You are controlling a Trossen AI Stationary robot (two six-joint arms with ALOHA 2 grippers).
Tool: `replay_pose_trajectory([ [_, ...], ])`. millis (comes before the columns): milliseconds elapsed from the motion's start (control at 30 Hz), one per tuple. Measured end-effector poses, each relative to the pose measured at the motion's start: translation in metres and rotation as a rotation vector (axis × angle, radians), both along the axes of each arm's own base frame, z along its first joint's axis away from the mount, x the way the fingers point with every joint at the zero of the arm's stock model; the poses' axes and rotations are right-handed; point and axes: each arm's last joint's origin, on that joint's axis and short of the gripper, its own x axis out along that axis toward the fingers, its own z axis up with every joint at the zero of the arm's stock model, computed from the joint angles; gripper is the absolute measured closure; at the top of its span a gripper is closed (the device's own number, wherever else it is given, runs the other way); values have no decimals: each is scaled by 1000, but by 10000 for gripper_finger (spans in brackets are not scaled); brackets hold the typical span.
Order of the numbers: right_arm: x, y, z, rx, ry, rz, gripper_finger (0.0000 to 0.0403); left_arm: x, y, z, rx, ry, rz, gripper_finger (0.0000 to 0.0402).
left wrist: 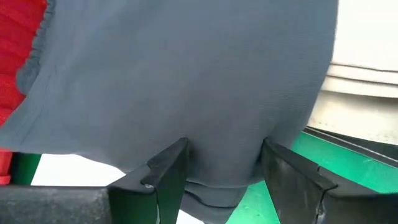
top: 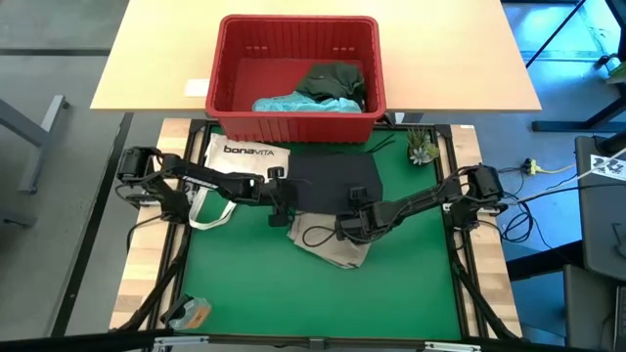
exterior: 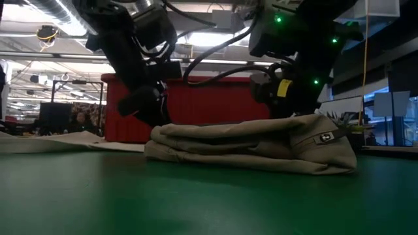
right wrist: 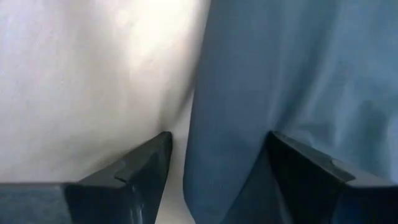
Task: Fold Laundry from Bin
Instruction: Stack the folded black shorts on top of the folded light brown shorts
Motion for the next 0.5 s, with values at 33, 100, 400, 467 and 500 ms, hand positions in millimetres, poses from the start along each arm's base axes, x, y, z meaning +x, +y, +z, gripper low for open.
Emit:
replay_pose_trajectory([
  [33, 0, 0, 0, 5, 0, 1, 134, 0, 2, 0, -3, -1, 5, 207],
  [100, 0, 0, 0, 15, 1, 3, 134, 0, 5, 0, -15, -2, 11, 207],
  [400, 0, 0, 0, 5, 3, 1, 134, 1, 18, -12, -43, 36, 32, 209],
  [467, 0, 0, 0, 5, 4, 1, 134, 3, 19, -21, -38, 69, 17, 215],
  [500, 0, 0, 0, 5, 4, 1, 134, 3, 19, -26, -32, 89, 5, 221],
])
